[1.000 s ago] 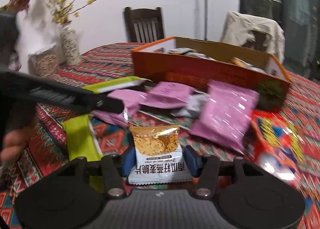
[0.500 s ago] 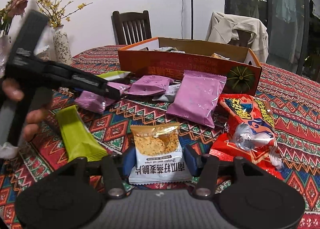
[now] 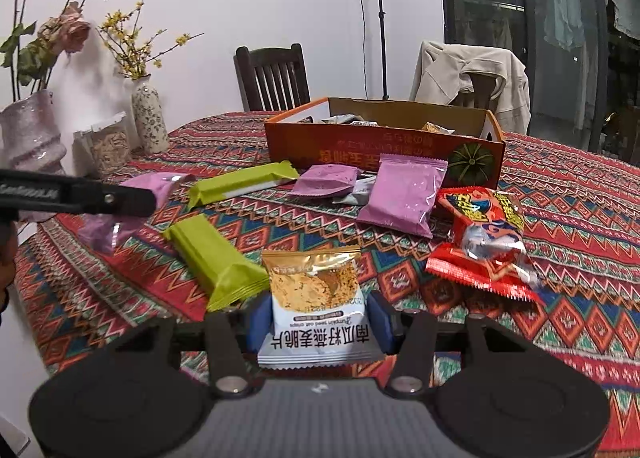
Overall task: Organize snacks
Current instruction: 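Carry both held packets into the box and open both grippers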
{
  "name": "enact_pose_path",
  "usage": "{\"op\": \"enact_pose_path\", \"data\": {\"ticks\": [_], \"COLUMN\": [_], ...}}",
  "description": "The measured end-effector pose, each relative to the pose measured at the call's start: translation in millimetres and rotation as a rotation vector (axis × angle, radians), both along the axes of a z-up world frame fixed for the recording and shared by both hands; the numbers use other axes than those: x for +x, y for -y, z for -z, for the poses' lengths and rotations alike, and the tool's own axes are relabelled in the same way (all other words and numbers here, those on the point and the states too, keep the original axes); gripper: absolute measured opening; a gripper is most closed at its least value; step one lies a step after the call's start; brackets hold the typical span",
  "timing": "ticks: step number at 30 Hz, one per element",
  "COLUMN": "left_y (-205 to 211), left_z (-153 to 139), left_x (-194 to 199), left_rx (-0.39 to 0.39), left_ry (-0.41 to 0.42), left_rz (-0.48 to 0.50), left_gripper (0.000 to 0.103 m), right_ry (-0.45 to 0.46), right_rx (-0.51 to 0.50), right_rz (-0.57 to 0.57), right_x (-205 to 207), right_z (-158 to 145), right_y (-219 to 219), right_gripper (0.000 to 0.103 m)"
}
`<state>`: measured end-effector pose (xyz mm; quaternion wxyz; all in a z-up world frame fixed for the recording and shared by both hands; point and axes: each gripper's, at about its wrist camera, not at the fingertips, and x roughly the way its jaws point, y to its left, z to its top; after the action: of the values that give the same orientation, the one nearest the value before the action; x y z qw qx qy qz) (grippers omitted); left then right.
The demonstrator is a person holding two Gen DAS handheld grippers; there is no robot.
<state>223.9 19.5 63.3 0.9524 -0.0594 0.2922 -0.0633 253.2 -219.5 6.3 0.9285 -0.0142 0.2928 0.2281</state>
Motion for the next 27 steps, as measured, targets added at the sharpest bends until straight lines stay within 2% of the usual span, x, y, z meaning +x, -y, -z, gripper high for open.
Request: {"op": "enact_pose_path", "data": {"ticks": [9,16,22,25,27], "left_y": [-8.2,-16.0,-22.3,-21.9,-19.8], "left_z": [-0.1,-3.9,-38.6,-55.9,-61.8], "left_x": [-13.8,8.4,79.4,137.3,183.7], "left_rx": [-0.022,-0.055,-0.067,-0.076,-0.071], "left_ry": [0.018,0.014,0.082,0.097,0.079], "left_rz": [0.012,0.031,0.081,0.114,0.114], "left_gripper": [0.062,0.062,0.062,0.062,0.062], "right_ry": [0.021,0.024,0.066,0.130,0.161], "right_rx": [-0.011,0.001,0.053,0.033,0.032], "right_rz": [0.003,0.004,-0.048,-0.061,-0.069], "right_x": [-24.2,-18.6,19.0,55.1,91.7], "right_z": [-9.4,-12.3,-38.8,-63.6,-81.6], "right_y": [-3.7,-2.2,0.3,-3.4,-6.6], "right_gripper": [0.051,0.051,0.051,0.051,0.051]}}
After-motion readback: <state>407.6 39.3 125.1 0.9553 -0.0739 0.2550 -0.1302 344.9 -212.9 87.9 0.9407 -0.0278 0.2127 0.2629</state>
